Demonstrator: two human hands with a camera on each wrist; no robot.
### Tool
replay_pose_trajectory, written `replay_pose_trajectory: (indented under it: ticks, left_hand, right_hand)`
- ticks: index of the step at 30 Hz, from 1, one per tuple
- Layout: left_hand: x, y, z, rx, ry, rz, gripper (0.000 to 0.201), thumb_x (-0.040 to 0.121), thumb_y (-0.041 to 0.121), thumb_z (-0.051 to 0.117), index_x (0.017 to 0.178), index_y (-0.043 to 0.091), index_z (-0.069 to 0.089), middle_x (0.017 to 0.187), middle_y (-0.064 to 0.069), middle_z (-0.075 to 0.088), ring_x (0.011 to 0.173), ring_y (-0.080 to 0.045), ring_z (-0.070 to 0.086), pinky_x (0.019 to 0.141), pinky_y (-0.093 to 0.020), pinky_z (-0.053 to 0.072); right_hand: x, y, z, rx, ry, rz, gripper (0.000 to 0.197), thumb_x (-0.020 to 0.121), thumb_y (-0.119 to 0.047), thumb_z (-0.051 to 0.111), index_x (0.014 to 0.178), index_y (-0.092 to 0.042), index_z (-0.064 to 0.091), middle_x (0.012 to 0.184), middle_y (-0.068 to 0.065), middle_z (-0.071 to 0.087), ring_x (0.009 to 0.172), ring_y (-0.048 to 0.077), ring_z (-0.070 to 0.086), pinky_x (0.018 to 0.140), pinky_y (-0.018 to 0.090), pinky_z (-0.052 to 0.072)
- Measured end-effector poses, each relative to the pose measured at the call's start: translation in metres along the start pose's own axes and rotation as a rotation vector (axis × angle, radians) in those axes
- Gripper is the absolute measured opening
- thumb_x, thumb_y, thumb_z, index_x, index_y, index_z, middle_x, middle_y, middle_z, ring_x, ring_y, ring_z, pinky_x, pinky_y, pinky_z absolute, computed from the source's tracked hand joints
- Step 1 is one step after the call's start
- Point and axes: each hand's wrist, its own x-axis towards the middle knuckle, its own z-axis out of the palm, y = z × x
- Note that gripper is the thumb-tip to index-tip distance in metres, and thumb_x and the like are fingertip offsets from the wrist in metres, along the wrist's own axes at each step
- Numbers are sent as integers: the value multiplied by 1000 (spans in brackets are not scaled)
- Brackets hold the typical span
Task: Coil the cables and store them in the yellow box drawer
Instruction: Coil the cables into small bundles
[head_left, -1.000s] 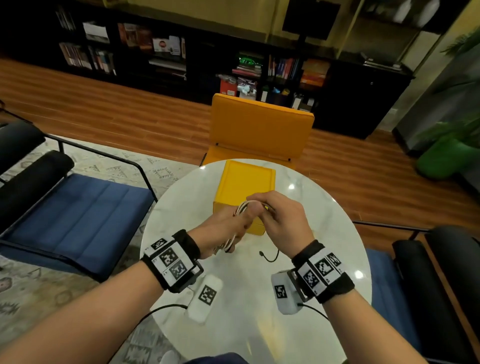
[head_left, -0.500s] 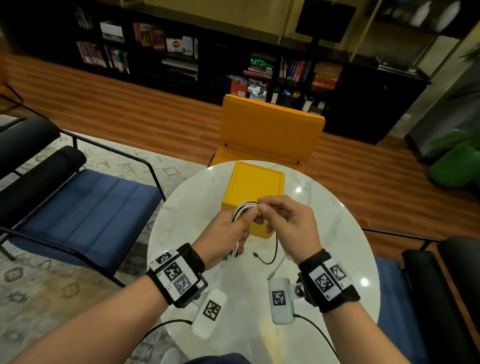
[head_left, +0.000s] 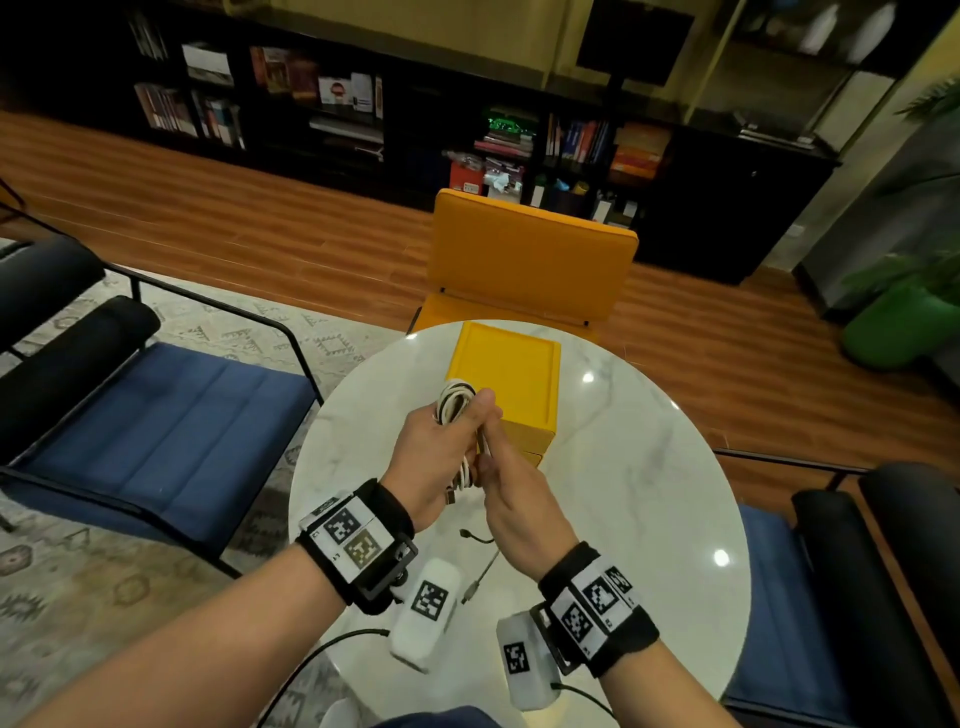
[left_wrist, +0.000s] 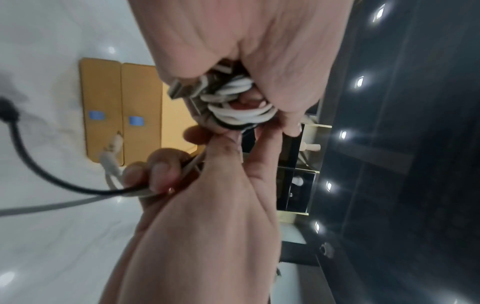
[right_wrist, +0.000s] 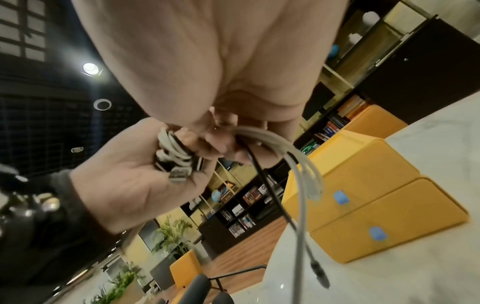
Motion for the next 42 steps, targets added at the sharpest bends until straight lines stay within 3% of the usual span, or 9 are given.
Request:
replay_pose_trajectory:
  ticks: [4, 9, 13, 16, 26, 28, 31, 35, 42]
  left_hand:
    - [1, 8, 1, 61, 77, 19, 47, 87, 56, 64, 72, 12, 63, 54, 3, 55, 51, -16, 52, 52, -30, 43]
    - [18, 26, -12, 22, 173, -24, 51, 89, 62, 55, 68, 16, 56, 71, -6, 63, 65, -21, 62, 60, -34, 44]
    - [20, 26, -17, -195, 149, -113, 43, 93, 52, 58, 72, 14, 52, 61, -3, 56, 61, -23, 67, 77, -45, 59]
    - [19, 21, -20, -146, 181, -168, 45, 91, 55, 60, 69, 16, 51, 53, 0, 45, 41, -18, 49, 61, -39, 51]
    - [-9, 8, -3, 483, -211, -98, 58, 84, 78, 42, 68, 22, 46, 48, 1, 46, 57, -11, 32, 52, -26, 38]
    - [-14, 10, 0, 485, -282, -228, 87, 78, 88, 24, 89, 20, 76, 58, -13, 57, 79, -31, 68, 63, -31, 47]
    - [-19, 14, 1, 374, -400, -355, 81, 66, 97, 25, 62, 21, 53, 57, -1, 42, 46, -15, 37, 49, -25, 31]
    - [-19, 11, -6, 393, -527, -287, 41, 79, 49, 76, 86, 16, 52, 73, -9, 35, 53, -13, 33, 47, -25, 29]
    - [-22, 8, -9, 432, -534, -297, 14, 94, 17, 64, 103, 9, 57, 64, -6, 58, 60, -19, 67, 48, -27, 45]
  right_hand:
    - [-7, 0, 5, -80, 54, 54, 73, 107, -14, 33, 152, -49, -14, 112, 2, 65, 86, 21, 64, 77, 34, 51]
    - [-28, 12, 11, -174, -69, 89, 32, 108, -26, 33, 139, -33, 29, 69, -16, 41, 58, 5, 40, 65, 34, 40]
    - [-43, 6, 7, -288, -162, 59, 35, 108, -29, 35, 142, -37, 29, 101, 0, 68, 82, 26, 61, 73, 34, 47]
    - [-51, -7, -5, -417, -234, -111, 44, 107, -26, 37, 149, -32, 23, 130, 0, 61, 105, 28, 60, 81, 40, 52]
    - [-10, -24, -70, -313, 8, -367, 13, 93, -22, 70, 106, -22, 74, 87, -1, 68, 80, 13, 63, 70, 28, 52]
    - [-2, -21, -73, -242, 69, -257, 11, 88, -24, 77, 99, -25, 79, 84, -6, 68, 78, 6, 61, 71, 24, 50]
    - [3, -17, -69, -85, 129, -74, 10, 81, -24, 83, 90, -26, 80, 80, -10, 72, 76, 8, 64, 70, 23, 50]
    - [7, -21, -64, 38, 164, 3, 12, 75, -21, 87, 81, -28, 79, 80, -7, 74, 77, 10, 67, 72, 33, 56]
    - [12, -17, -59, 12, 188, 29, 23, 67, -25, 92, 82, -27, 76, 80, 0, 64, 76, 14, 61, 70, 37, 55]
